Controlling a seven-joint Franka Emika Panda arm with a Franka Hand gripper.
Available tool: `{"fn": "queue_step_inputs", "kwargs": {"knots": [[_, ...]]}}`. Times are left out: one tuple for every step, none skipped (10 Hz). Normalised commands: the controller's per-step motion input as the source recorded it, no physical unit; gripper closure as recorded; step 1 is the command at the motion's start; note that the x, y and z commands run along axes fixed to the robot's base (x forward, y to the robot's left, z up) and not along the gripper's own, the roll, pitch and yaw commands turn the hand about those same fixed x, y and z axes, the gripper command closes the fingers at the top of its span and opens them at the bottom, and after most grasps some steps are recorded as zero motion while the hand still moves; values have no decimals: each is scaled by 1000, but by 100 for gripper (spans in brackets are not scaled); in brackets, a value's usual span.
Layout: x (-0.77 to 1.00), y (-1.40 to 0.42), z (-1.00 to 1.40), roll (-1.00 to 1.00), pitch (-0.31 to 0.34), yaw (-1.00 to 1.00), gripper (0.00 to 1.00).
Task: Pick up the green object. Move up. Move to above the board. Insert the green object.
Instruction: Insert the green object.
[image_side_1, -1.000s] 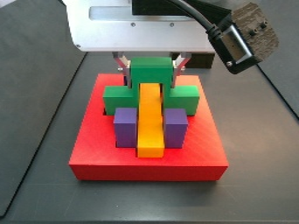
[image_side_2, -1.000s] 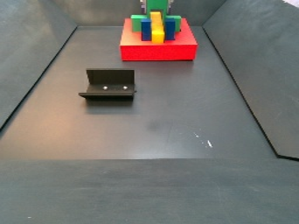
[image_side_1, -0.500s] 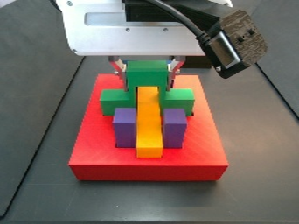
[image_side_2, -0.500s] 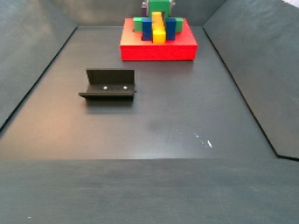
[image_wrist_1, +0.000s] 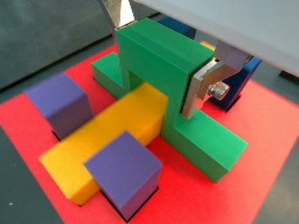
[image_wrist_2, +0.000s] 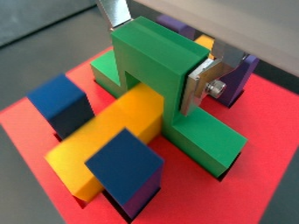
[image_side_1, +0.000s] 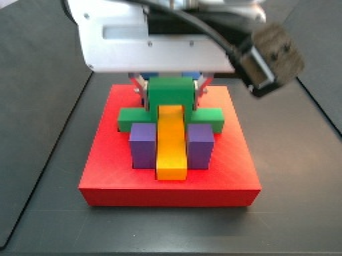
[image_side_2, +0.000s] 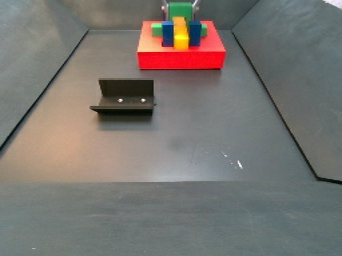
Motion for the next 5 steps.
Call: {"fn": "queue_step_inputs", "kwargs": {"knots": [[457,109,-1000,0,0,0,100],[434,151,-1000,0,7,0,100],[363,97,-1000,7,0,0,100],[0,0,-129,157,0,0,100],[0,0,0,0,0,0,100]]}}
